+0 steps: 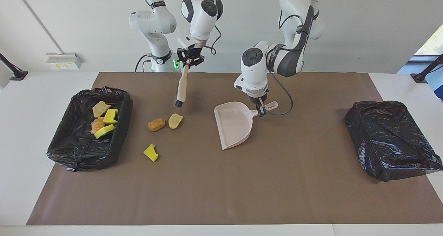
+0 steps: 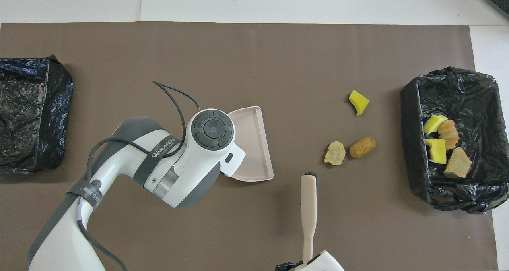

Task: Sweep and dump trash in bin
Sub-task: 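Lower the dustpan beside the scraps while the right gripper grasps the brush, then sweep the remaining scraps into the dustpan with the right gripper's brush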

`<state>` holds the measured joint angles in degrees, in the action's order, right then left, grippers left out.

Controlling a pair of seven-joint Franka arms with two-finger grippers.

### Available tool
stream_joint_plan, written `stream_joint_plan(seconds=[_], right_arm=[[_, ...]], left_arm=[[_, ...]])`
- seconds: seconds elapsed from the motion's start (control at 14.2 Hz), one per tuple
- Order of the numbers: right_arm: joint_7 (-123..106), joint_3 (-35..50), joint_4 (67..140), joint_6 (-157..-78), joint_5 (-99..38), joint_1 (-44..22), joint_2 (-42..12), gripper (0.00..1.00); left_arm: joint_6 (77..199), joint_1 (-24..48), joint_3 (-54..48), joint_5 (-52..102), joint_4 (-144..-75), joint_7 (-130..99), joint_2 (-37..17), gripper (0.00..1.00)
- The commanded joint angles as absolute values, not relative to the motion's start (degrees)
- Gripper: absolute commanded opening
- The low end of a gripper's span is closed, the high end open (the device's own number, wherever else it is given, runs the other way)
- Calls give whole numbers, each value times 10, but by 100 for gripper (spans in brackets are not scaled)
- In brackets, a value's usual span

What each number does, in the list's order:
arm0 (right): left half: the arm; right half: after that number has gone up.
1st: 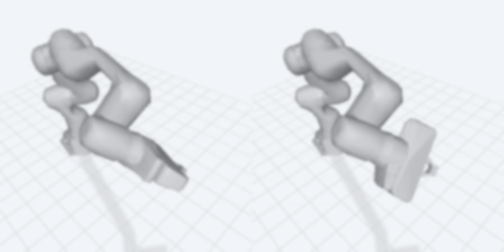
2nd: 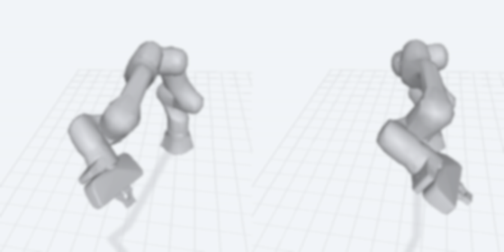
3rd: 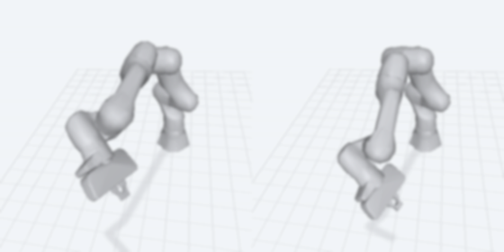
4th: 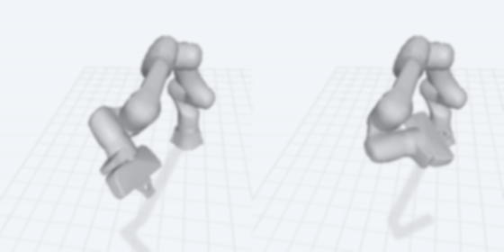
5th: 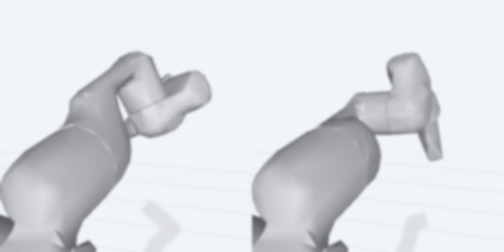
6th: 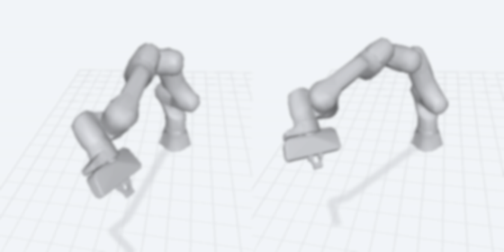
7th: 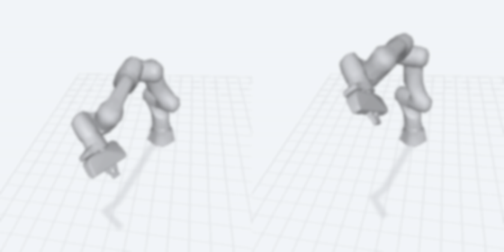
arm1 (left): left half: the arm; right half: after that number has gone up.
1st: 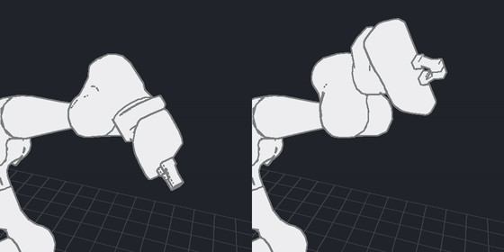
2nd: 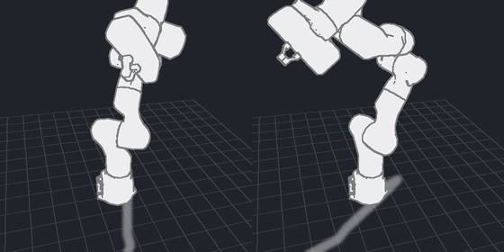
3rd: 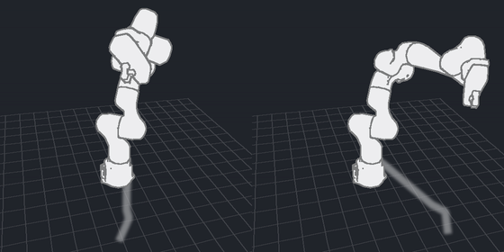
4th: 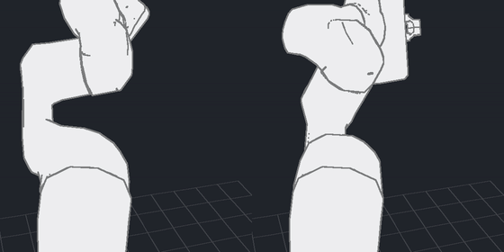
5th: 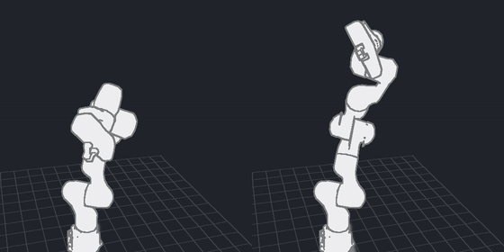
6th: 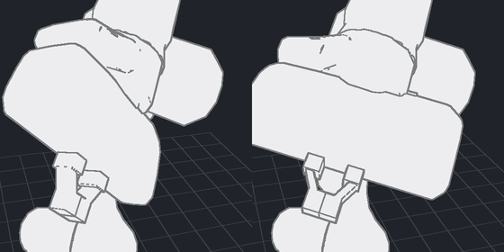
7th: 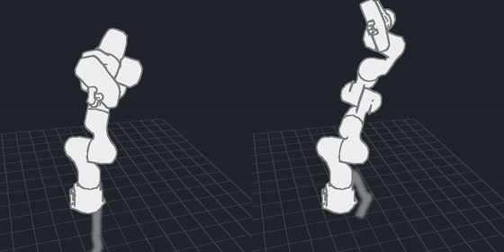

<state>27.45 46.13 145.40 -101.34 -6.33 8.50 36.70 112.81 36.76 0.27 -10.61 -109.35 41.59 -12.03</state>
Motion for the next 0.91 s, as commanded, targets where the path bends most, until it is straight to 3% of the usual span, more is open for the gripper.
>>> stream_joint_plan(seconds=[0.0,0.21,0.49,0.84], right_arm=[[194,392,1452,-1019,24,101,299,0],[174,325,1450,-1040,132,98,259,0],[131,245,1450,-1111,169,96,210,0],[87,200,1454,-1157,165,93,185,0]], left_arm=[[1142,381,8,-120,-1121,398,-101,0],[1150,381,8,-119,-1121,388,-101,0],[1144,381,8,-119,-1126,388,-99,0],[1148,383,8,-119,-1136,388,-94,0]])
